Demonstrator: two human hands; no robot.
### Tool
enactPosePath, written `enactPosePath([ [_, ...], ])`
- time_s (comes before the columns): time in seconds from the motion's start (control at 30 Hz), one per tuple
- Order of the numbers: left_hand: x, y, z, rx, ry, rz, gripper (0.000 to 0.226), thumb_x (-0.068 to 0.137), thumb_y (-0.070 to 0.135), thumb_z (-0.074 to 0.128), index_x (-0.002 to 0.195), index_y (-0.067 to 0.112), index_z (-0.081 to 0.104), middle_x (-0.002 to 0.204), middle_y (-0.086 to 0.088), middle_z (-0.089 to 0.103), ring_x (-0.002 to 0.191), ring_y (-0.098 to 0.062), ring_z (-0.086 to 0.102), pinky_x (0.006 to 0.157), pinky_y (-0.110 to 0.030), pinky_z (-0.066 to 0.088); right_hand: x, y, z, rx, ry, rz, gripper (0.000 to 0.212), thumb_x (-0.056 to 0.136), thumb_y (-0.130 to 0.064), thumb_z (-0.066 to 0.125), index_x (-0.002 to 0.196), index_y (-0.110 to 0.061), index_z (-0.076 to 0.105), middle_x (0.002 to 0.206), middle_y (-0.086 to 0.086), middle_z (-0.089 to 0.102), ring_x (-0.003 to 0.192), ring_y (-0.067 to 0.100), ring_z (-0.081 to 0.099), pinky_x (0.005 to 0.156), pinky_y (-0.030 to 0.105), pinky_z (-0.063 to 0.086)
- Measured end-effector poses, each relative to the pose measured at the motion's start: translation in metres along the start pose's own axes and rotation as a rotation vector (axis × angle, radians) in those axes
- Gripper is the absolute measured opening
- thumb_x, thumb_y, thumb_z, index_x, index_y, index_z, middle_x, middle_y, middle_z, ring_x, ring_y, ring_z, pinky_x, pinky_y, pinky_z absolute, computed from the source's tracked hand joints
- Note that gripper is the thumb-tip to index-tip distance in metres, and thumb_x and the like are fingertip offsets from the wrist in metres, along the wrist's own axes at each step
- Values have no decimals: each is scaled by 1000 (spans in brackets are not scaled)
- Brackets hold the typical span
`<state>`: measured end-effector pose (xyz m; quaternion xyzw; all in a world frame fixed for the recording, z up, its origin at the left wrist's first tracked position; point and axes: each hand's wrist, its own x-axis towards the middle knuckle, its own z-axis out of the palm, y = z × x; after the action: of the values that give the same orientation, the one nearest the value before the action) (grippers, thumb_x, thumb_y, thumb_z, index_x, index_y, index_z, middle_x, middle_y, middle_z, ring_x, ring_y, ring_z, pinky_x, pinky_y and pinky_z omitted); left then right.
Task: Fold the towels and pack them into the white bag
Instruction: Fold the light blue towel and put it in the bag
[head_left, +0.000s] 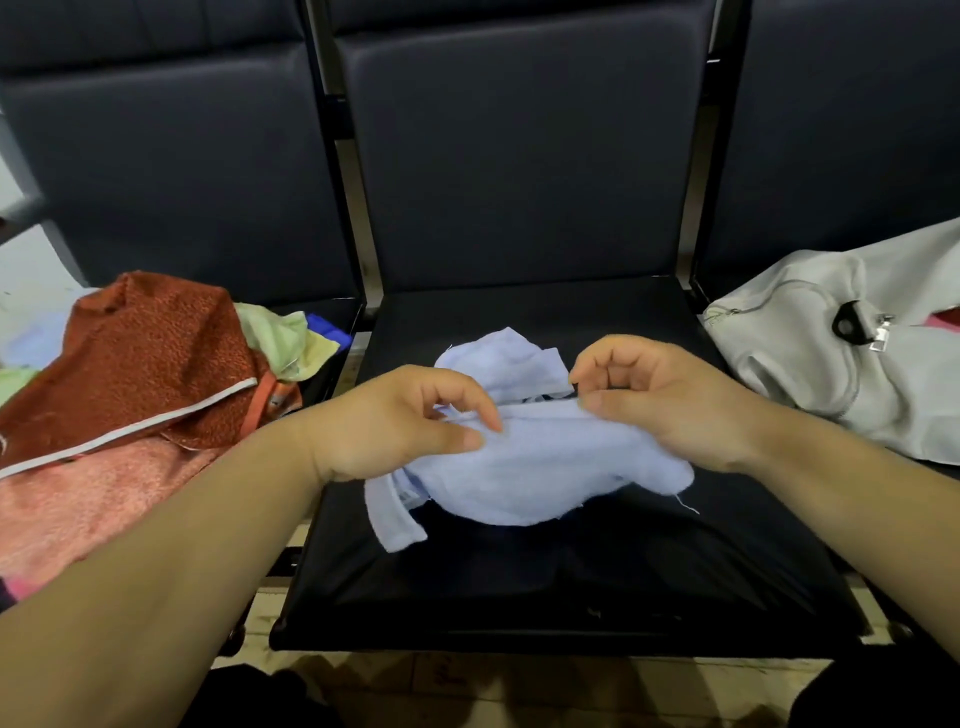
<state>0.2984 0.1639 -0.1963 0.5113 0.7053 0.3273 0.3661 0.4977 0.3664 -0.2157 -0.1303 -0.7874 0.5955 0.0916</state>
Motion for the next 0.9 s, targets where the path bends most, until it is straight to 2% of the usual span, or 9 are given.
enactPosePath([
  [0.13, 6, -2, -9, -19, 97, 15, 20, 94, 13, 67, 94, 27, 80, 105, -15, 73, 102, -32, 66, 96, -40, 49, -5, -14, -5, -204, -239, 53, 19, 89, -20, 77, 100, -35, 78, 109, -9, 74, 105, 7, 68, 95, 25, 53],
  [0.23, 10, 0, -9, -52, 184, 47, 32, 99, 4, 60, 92, 29, 80, 104, 2, 76, 106, -21, 68, 96, -37, 52, -5, -12, -5, -464, -381, 133, 24, 88, -23, 78, 101, -43, 78, 109, -28, 71, 109, -9, 62, 96, 11, 44],
  [0.33, 11, 7, -12, -12, 98, 49, 28, 97, 4, 63, 96, 27, 79, 100, 8, 75, 96, -18, 68, 90, -33, 52, 1, -8, -8, -536, -267, 123, 27, 92, -22, 73, 105, -45, 76, 105, -37, 68, 104, -15, 61, 98, 15, 46],
  [0.47, 8, 12, -19, 190, -269, -63, 27, 87, 9, 78, 100, 33, 77, 97, 10, 72, 96, -12, 67, 89, -25, 54, 8, -1, -16, -291, -59, 121, 25, 94, -21, 70, 109, -41, 77, 104, -21, 75, 99, 3, 70, 95, 31, 55],
  [0.57, 11, 9, -24, 338, -235, -116, 28, 89, 13, 75, 97, 40, 77, 91, 19, 69, 91, -2, 65, 86, -21, 51, 12, 3, -14, 29, 60, 82, 19, 91, -12, 73, 103, -25, 80, 102, 11, 77, 101, 32, 72, 94, 50, 57],
  [0.67, 14, 0, -30, 331, -107, -126, 29, 95, 15, 67, 95, 43, 76, 94, 10, 71, 92, -7, 65, 89, -29, 53, 12, -3, -10, 277, 22, 57, 13, 83, -7, 75, 90, -16, 79, 95, 5, 76, 93, 19, 73, 76, 29, 59],
  [0.73, 16, -6, -29, 193, 0, -114, 29, 97, 11, 62, 97, 35, 78, 103, -8, 71, 91, -23, 64, 87, -38, 52, 9, -9, -6, 195, -59, 11, 16, 84, -1, 74, 89, -16, 76, 86, -7, 73, 85, 5, 69, 71, 18, 53],
  [0.8, 17, -8, -28, -29, 117, -104, 34, 98, -1, 56, 95, 23, 79, 107, -12, 72, 99, -29, 69, 91, -44, 55, 8, -12, -4, -29, -144, -9, 19, 82, -4, 79, 91, -22, 77, 87, -17, 70, 85, -2, 66, 74, 14, 51],
  [0.9, 16, -2, -29, -346, 112, -71, 33, 97, -4, 54, 91, 18, 79, 100, -12, 74, 92, -27, 71, 79, -35, 59, 8, -9, -2, -523, -270, 71, 23, 82, -26, 81, 92, -46, 76, 100, -21, 67, 97, 1, 64, 88, 19, 51],
])
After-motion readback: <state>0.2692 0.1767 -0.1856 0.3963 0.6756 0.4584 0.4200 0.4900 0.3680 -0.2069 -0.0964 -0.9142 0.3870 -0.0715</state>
